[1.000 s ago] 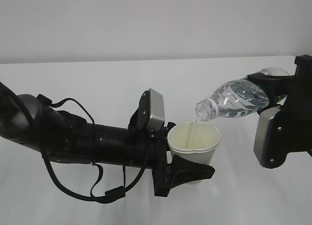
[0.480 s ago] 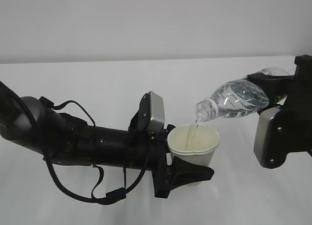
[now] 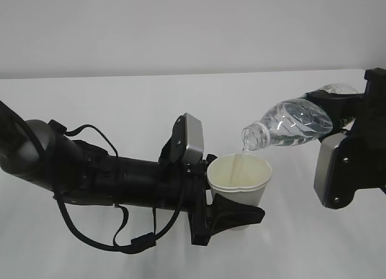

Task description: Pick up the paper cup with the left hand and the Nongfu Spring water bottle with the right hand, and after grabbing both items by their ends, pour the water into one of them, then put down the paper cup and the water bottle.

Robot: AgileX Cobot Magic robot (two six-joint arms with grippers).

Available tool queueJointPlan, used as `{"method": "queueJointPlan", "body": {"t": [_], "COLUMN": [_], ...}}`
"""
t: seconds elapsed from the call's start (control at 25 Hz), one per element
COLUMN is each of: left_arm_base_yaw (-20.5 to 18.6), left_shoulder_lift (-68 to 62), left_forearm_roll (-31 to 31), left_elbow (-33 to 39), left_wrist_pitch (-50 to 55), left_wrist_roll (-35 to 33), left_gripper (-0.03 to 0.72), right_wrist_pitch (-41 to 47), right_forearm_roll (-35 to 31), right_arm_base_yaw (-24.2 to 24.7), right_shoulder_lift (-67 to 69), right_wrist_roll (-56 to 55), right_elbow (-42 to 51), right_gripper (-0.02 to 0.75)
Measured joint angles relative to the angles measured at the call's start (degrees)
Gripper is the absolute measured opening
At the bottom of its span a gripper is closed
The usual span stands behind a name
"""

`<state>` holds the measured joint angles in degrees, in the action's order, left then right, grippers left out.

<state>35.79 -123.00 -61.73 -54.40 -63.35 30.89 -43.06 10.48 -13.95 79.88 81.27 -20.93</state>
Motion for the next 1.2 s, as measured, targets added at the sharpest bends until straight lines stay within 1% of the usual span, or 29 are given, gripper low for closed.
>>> {"method": "queueJointPlan", "body": {"t": [1.2], "left_arm_base_yaw": [0.0], "left_shoulder_lift": [0.0], "left_forearm_roll": [0.1], "left_elbow": [0.0], "left_wrist_pitch": [0.0], "left_wrist_roll": [0.0], "left_gripper": [0.472], "right_wrist_pitch": [0.0], "right_forearm_roll": [0.0], "right_arm_base_yaw": [0.0], "right_shoulder_lift": [0.0], "right_wrist_roll": [1.3], "right_elbow": [0.0], "right_gripper": [0.321]}}
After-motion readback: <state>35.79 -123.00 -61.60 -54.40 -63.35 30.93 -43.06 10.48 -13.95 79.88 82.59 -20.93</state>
